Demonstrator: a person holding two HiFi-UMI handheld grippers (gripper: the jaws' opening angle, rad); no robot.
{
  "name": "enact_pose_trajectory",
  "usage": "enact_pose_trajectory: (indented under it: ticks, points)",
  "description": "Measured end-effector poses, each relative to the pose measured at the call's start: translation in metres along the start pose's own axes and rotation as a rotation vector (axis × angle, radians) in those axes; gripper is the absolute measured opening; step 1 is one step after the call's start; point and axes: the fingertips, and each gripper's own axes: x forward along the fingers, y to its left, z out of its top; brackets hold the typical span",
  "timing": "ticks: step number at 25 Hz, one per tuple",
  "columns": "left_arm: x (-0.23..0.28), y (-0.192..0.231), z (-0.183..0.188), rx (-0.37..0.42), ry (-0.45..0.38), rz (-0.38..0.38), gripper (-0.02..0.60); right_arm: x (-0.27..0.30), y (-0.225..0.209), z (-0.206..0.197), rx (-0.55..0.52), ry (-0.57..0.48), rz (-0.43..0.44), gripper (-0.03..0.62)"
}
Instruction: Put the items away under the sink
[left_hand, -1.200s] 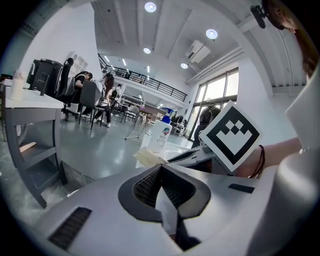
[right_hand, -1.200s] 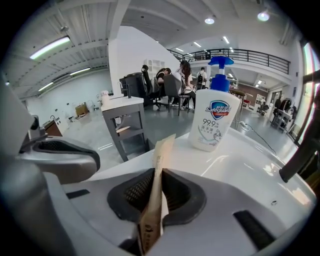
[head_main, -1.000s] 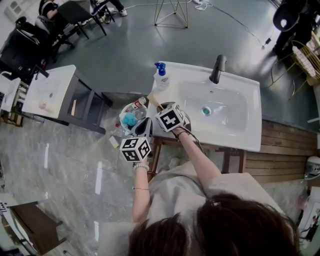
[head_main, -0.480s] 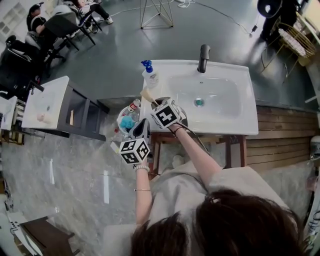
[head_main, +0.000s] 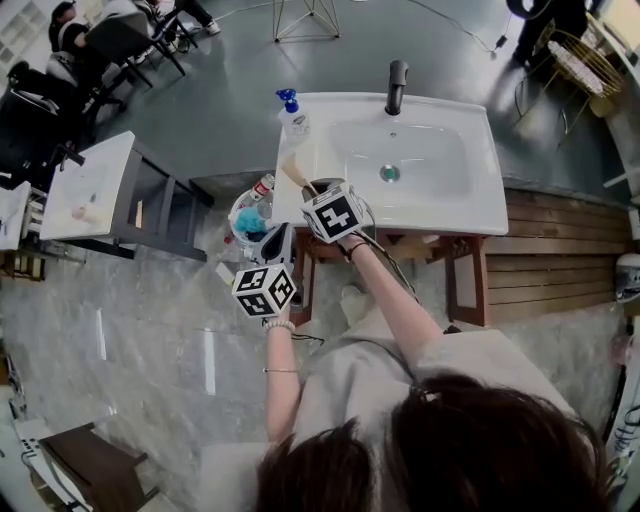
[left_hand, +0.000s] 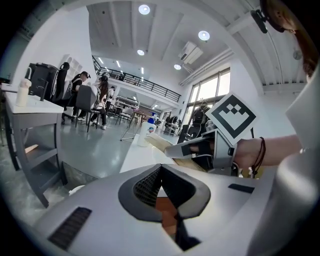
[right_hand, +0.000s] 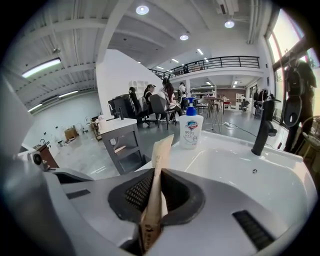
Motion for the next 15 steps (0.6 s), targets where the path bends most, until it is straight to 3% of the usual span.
enact_pose_trajectory:
  ticks: [8, 15]
  points:
    - [-0.049, -0.024, -0.015, 0.031, -0.010, 0.002, 0.000, -0.050, 0.021, -0.018, 0.080, -0.046, -0.014, 0.044]
    - [-0.081, -0.044, -0.021, 0.068, -0.013, -0.011, 0.000, -0.086, 0.039, -0.026, 0.088, -0.099, -0.013, 0.044]
